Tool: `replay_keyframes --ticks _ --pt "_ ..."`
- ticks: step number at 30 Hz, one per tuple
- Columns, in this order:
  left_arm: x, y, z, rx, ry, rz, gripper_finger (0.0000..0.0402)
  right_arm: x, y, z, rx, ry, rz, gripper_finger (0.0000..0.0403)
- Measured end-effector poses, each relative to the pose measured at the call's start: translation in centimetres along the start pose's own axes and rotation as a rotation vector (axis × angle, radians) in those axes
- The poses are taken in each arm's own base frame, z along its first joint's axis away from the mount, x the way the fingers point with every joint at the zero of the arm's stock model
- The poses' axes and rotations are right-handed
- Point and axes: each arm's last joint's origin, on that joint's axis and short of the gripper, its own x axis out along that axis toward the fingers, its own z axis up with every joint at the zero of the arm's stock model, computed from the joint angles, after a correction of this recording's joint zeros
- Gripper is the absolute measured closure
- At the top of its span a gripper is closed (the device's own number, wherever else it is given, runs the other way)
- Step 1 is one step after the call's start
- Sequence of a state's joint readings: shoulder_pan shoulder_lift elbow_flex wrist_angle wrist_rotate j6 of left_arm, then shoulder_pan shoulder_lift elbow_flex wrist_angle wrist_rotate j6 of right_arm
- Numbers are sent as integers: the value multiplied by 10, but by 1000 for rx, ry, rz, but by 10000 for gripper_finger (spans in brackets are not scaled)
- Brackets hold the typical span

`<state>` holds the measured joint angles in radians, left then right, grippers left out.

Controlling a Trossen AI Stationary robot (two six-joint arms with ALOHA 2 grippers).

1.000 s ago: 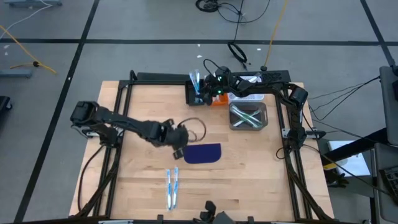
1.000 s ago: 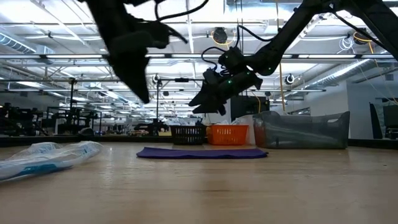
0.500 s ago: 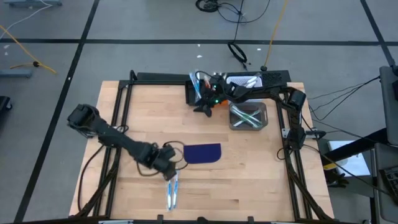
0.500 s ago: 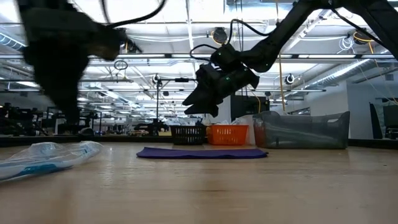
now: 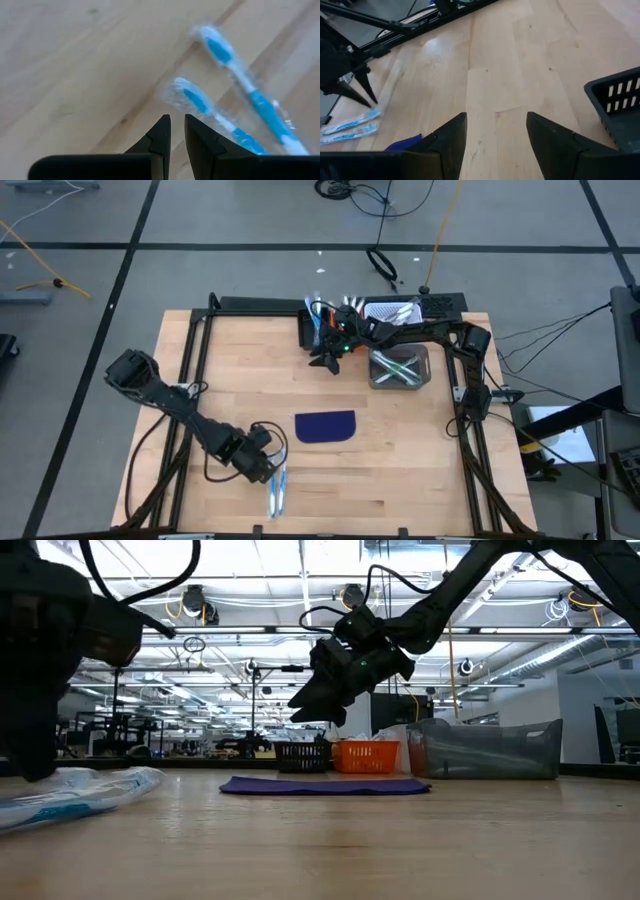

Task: Pick & Place Toothbrushes
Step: Put the blue toothbrush into the black bin

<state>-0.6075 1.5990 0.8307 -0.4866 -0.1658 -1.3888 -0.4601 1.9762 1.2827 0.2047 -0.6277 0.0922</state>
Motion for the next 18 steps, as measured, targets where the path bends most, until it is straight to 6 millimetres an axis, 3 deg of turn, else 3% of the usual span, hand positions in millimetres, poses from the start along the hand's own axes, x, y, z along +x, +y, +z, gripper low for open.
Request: replay_keyframes --ticks 5,11,18 --pt "9 1 0 -2 -52 -97 350 1 1 0 -2 2 2 204" --pt "13 8 -2 3 -42 -75 350 1 1 0 -2 1 1 204" --pt "12 3 -1 15 -47 -132 350 1 1 0 -2 2 1 204"
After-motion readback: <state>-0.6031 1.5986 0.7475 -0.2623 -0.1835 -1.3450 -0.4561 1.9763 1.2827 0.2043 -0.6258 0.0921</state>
